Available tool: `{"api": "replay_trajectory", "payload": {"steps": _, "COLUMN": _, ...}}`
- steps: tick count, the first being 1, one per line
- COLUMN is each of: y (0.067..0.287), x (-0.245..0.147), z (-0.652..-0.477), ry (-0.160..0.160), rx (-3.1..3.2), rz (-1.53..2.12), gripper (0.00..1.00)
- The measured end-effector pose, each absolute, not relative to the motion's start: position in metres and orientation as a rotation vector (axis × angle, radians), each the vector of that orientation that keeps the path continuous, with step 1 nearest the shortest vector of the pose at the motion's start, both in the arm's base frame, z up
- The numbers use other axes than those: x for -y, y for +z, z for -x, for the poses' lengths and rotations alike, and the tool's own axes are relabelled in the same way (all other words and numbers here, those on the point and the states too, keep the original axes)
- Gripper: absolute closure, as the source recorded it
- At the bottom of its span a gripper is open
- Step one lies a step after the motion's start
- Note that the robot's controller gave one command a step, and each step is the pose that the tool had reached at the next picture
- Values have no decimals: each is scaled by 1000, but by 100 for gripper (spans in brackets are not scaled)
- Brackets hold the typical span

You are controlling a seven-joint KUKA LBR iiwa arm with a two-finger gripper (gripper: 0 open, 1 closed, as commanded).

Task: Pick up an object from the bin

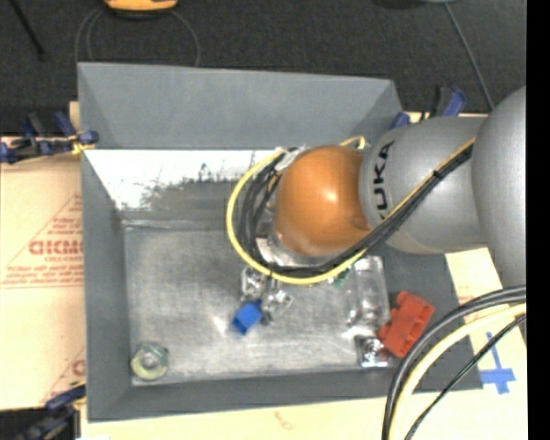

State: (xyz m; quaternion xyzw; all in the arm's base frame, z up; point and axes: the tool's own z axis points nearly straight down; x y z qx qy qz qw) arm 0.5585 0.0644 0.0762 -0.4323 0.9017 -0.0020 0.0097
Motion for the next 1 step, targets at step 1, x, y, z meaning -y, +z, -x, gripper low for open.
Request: {"api": "replay_trajectory", "payload": {"steps": 1, "y": 220, "x": -69, "z": -578, "ry": -7, "rx": -2721, "rz": 1545, "gripper": 100}}
